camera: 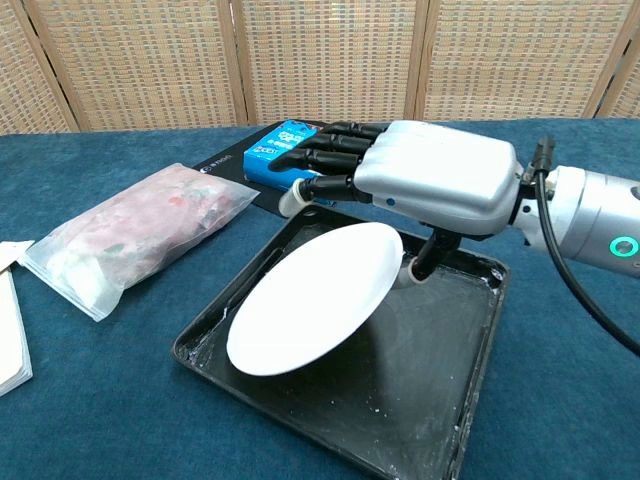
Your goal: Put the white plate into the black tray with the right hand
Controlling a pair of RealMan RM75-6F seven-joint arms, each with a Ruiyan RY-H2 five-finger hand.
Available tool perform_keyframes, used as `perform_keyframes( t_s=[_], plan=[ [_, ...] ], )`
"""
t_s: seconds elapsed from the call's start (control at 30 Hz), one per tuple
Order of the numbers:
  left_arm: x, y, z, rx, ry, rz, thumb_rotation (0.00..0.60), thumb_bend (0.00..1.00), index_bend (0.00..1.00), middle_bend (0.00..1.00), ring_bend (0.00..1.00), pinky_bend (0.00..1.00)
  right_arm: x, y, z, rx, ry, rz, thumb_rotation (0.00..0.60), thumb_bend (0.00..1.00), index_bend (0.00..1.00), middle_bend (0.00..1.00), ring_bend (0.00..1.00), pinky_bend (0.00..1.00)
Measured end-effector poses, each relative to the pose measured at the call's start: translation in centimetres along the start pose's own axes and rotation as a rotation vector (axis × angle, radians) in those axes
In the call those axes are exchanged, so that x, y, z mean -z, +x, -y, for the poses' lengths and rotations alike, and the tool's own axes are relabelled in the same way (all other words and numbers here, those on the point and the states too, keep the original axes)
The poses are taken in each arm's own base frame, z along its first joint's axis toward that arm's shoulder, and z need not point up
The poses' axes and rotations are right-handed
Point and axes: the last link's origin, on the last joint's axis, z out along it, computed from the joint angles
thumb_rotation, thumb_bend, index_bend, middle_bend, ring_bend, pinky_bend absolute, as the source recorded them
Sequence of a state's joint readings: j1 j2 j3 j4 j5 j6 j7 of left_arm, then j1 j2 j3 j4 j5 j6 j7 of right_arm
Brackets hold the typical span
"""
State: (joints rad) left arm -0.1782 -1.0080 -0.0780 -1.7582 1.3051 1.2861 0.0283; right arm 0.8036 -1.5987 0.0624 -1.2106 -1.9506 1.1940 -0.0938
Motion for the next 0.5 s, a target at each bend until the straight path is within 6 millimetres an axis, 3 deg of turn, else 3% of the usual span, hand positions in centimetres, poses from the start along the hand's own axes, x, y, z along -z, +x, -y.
perform_keyframes(
  t_s=[0.23,0.5],
  plan=[
    [0.2,0.0,-0.3,-0.004,-0.010,-0.001,0.600,0.00,0.00,0.00,0.00,0.00,2.0,0.9,-0.1,0.037,-0.055,0.088,0.600,0.00,0.00,0.00,0.00,0.00],
    [0.6,0.3,-0.5,-0.004,-0.022,-0.012,0.600,0.00,0.00,0.00,0.00,0.00,7.1,2.5,-2.3,0.123,-0.171,0.167,0.600,0.00,0.00,0.00,0.00,0.00]
  ],
)
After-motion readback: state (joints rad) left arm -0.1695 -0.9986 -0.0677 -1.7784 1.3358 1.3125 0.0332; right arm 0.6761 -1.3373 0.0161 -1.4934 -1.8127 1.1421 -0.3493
